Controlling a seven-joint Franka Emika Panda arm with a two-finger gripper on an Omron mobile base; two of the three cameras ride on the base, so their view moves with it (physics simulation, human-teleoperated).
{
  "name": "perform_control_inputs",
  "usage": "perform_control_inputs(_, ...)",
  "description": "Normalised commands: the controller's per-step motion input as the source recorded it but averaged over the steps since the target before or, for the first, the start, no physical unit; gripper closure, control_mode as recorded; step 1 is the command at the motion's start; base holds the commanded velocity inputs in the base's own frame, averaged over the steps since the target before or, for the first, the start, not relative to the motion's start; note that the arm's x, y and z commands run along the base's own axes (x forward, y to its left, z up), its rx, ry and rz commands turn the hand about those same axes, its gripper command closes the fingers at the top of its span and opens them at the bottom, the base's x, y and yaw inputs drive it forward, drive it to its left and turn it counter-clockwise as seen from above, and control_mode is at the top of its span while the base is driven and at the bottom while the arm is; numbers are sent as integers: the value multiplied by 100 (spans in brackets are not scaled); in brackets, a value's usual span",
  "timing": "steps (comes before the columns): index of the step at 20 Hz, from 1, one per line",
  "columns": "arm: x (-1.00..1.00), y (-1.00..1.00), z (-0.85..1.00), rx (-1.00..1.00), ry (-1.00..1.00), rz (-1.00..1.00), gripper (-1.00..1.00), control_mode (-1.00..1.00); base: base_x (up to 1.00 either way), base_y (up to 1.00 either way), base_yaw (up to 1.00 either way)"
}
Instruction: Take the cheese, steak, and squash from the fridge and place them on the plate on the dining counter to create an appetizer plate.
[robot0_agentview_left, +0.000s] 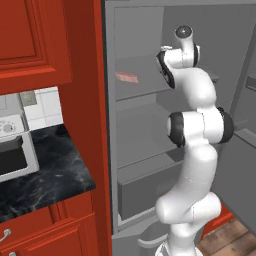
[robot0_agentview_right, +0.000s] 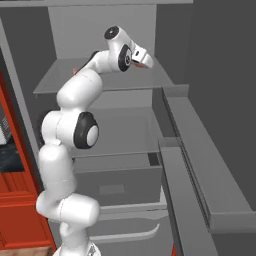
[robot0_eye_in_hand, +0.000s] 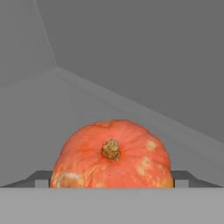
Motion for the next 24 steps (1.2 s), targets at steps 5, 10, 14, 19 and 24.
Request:
perform_control_inputs(5,-100,22,-2,0,-31,0,100,-100,0,0,0)
perform_control_inputs(10,-100,21,-3,0,-30,0,100,-100,0,0,0)
perform_control_inputs(14,-100,15,9,0,-24,0,100,-100,0,0,0)
perform_control_inputs(19,-100,26,46,0,-12,0,100,-100,0,0,0)
perform_control_inputs(24,-100,36,53,0,-1,0,100,-100,0,0,0)
